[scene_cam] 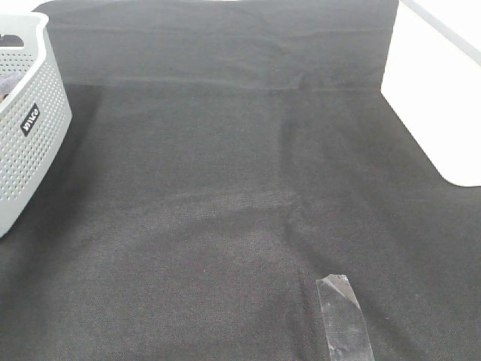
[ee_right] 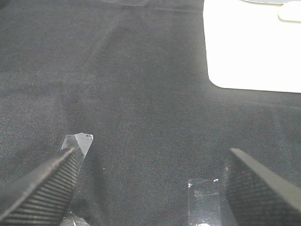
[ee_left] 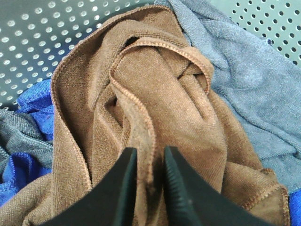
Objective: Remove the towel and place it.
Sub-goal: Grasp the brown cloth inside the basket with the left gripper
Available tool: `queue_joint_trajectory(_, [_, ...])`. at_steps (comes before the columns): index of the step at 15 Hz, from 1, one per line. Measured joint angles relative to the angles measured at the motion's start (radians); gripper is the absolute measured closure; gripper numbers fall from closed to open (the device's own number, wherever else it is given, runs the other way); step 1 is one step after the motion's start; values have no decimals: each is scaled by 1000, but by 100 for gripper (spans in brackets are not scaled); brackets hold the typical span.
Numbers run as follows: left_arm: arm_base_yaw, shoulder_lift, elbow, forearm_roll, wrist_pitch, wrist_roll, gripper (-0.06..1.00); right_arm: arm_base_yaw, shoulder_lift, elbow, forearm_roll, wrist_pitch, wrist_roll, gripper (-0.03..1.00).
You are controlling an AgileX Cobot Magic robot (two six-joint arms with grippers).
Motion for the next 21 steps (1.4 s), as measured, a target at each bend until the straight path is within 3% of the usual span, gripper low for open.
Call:
queue_joint_trajectory(2, [0, 2, 0, 1, 0, 0, 77, 0, 0, 0, 0, 0, 0, 19])
queue_joint_trajectory(4, [0, 5, 0, -3, 0, -1, 93, 0, 0, 0, 0, 0, 0, 19])
queue_joint_trajectory(11, [0, -39, 0, -2, -92, 12, 94, 0, 0, 0, 0, 0, 0, 19])
queue_joint_trajectory(17, [0, -210, 0, 79, -273, 54, 94, 0, 0, 0, 0, 0, 0, 19])
queue_joint_trajectory(21, [0, -319, 0, 127, -331, 268, 94, 0, 0, 0, 0, 0, 0, 19])
